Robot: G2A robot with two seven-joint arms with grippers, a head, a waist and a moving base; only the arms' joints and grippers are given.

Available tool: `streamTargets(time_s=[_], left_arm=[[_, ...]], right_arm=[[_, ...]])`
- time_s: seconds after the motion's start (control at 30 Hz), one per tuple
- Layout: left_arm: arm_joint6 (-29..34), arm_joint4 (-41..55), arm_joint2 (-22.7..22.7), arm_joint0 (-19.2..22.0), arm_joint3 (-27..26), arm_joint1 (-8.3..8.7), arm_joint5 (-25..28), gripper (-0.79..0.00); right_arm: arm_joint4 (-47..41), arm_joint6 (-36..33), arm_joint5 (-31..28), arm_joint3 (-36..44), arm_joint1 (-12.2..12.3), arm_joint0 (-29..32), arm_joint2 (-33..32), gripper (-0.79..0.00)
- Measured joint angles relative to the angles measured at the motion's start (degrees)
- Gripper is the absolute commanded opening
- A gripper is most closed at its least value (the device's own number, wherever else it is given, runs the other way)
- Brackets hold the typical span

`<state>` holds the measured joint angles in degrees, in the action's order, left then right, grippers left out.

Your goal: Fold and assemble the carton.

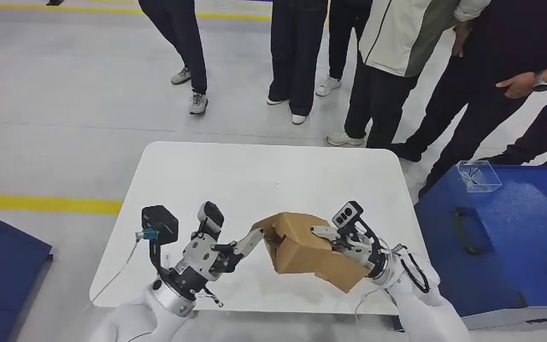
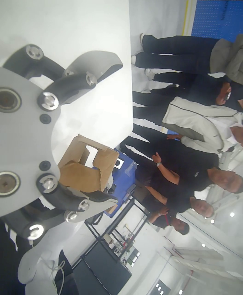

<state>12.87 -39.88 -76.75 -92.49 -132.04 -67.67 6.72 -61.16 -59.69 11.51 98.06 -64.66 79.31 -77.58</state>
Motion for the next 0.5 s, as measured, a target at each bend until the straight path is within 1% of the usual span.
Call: streamTargets(time_s=[0.07, 0.1, 0.17, 0.3, 0.5], left_arm=[[0.04, 1.08, -2.37, -1.37, 0.17, 0.11, -1.15, 0.000], [1.17, 1.33, -3.61, -1.86, 0.62, 0.19, -2.05, 0.000], [4.13, 1.11, -4.59, -1.79, 1.48, 0.33, -3.33, 0.000], [10.36, 0.01, -3.48, 0.44, 2.98, 0.52, -3.27, 0.000], [14.48, 0.24, -1.27, 2.78, 4.62, 0.59, -1.13, 0.000]], right_arm=[[-0.86, -0.28, 1.20, 0.11, 0.05, -0.01, -0.21, -0.785], [-1.03, -0.46, 1.65, 0.24, 0.09, 0.07, -0.32, -0.785], [-0.93, -0.80, 2.05, 0.49, 0.14, 0.27, -0.40, -0.785], [-0.37, -1.90, 2.81, 0.89, 0.29, 0.85, -0.35, -0.785], [0.10, -2.83, 3.28, 0.86, 0.43, 1.23, -0.36, -0.785]])
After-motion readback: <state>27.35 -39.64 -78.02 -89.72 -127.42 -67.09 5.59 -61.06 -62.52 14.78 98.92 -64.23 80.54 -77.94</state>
